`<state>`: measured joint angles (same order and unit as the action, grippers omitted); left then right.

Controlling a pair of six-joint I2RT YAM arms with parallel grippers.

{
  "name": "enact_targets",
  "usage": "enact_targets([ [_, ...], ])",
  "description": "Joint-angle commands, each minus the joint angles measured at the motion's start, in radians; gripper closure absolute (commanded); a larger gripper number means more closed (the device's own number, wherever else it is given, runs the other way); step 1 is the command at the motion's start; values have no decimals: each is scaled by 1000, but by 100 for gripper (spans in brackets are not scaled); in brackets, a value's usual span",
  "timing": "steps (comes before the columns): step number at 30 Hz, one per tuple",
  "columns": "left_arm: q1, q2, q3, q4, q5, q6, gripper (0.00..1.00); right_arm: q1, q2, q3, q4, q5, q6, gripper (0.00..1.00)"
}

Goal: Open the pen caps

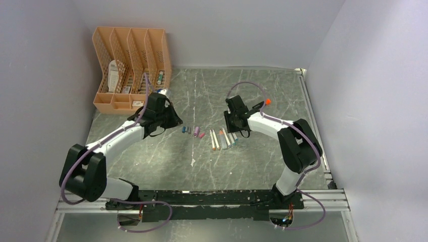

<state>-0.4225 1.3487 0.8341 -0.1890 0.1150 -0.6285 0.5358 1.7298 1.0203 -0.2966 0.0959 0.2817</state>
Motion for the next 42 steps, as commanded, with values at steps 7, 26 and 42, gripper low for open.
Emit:
enact_targets([
  [7,-9,199,120,-62,-137,84,86,-5,-136,-14,-44,-13,23,62],
  [26,-45,392,175,-69,-203,98,66,-94,-131,44,-64,-7,48,46],
  [42,-46,223,130,-96,-117,114,9,-372,172,362,-110,114,207,21],
])
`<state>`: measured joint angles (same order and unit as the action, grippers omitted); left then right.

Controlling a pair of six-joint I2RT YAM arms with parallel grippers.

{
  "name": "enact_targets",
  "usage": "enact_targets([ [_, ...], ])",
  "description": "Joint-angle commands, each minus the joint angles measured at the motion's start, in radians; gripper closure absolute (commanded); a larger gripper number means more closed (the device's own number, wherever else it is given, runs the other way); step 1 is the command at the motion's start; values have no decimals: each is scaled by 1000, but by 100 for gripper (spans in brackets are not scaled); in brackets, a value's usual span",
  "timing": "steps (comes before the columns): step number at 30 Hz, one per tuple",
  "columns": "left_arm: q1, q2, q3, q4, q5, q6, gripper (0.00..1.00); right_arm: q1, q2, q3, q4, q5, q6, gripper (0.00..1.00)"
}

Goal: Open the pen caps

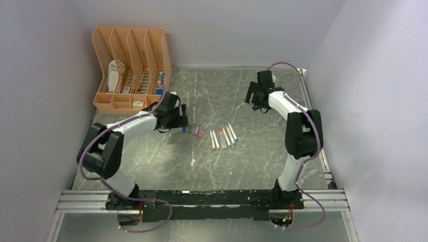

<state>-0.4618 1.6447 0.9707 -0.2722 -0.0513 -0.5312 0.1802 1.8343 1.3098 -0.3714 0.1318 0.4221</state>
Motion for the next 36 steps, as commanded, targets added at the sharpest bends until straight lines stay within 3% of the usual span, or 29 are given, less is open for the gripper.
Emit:
enact_targets([
  [1,-7,-89,-9,-15,57,16,7,-19,88,91,-41,97,76,21],
  [2,-8,-101,-12,-16,66,17,0,-20,113,111,-49,110,83,21],
  [14,-12,-200,-29,-33,111,20,1,-35,289,265,-102,238,155,21],
  [24,-12,-210,-41,-23,134,17,1,-45,365,263,-98,253,162,34],
  [31,-20,-223,-43,-25,136,12,1,-48,312,119,-34,212,123,73],
  [36,-39,-251,-42,-23,164,23,1,-28,162,-68,53,141,56,92],
])
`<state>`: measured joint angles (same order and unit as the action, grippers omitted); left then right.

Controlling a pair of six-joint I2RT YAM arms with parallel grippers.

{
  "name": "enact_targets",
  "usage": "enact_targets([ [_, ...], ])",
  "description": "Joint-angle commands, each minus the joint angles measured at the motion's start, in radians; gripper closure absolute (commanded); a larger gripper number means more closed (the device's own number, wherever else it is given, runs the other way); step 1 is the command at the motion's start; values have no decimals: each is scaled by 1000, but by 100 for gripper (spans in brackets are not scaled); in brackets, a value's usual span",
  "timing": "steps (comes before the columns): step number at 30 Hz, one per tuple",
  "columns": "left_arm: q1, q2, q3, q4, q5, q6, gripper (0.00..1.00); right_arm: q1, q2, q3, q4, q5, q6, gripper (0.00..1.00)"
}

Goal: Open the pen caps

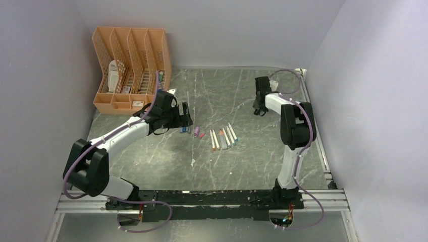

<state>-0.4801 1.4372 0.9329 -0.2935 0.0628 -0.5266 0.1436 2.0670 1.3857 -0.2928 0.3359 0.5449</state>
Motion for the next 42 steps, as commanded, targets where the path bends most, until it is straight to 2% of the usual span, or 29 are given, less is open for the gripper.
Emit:
enact_targets([
  [1,-24,-53,-5,1,58,20,1,15,-111,-173,-13,-72,-86,97],
  [2,-27,-60,-4,2,62,20,1,20,-150,-202,-5,-82,-105,100],
  [6,-31,-95,-7,19,88,0,1,38,-337,-273,3,-165,-175,100],
  [10,-30,-137,-34,108,171,-46,1,66,-522,-312,-13,-304,-215,100],
  [15,-31,-190,-107,343,344,-161,1,108,-748,-428,12,-638,-234,100],
  [19,-35,-211,-192,569,432,-293,1,200,-896,-524,61,-751,-165,100],
  [22,-45,-198,-228,703,453,-371,1,293,-962,-562,102,-771,-96,100],
  [25,-61,-183,-242,783,454,-422,1,398,-984,-556,98,-700,-62,100],
  [36,-129,-145,-228,781,364,-434,0,522,-932,-491,73,-611,-50,100],
  [42,-162,-130,-220,773,333,-436,12,546,-916,-464,74,-600,-49,100],
])
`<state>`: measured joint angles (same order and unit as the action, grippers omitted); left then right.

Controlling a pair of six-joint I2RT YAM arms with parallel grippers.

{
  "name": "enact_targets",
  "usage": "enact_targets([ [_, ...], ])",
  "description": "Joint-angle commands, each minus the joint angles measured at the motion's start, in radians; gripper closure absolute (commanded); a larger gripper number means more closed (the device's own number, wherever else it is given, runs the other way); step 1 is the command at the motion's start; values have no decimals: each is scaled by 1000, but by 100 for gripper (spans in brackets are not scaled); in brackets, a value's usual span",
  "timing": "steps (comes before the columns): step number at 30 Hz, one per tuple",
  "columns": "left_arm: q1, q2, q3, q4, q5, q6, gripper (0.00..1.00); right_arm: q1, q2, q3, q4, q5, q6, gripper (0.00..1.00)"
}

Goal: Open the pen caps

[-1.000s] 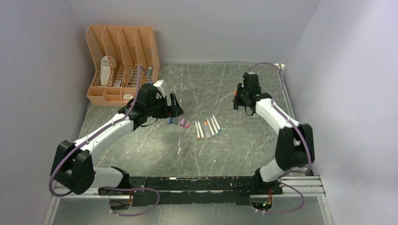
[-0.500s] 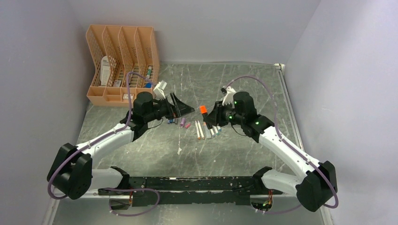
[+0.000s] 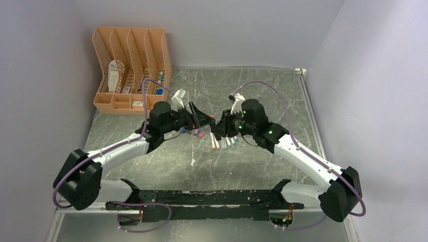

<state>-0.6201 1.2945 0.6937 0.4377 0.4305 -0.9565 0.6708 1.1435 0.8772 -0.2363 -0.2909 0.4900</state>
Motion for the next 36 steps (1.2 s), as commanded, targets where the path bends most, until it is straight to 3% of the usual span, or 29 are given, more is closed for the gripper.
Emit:
enact_targets([
  [1,-23,15,19,41,-38,-8,16,23,8,49,17,33,7,100],
  [13,-25,25,16,43,-65,-25,56,74,17,55,1,58,4,100],
  [16,-26,33,22,42,-62,-27,75,92,21,56,-4,69,3,100],
  [18,-25,38,24,44,-56,-26,92,97,24,57,-7,72,2,100],
  [19,-26,40,25,46,-51,-24,93,98,23,57,-7,74,3,100],
  [25,-24,19,20,82,13,22,93,77,-10,57,-43,64,-19,67],
  [31,-13,-48,2,137,105,59,93,-85,-100,-5,18,-193,0,56],
  [36,2,-81,-25,312,212,-16,93,-200,-185,-104,159,-477,72,51],
])
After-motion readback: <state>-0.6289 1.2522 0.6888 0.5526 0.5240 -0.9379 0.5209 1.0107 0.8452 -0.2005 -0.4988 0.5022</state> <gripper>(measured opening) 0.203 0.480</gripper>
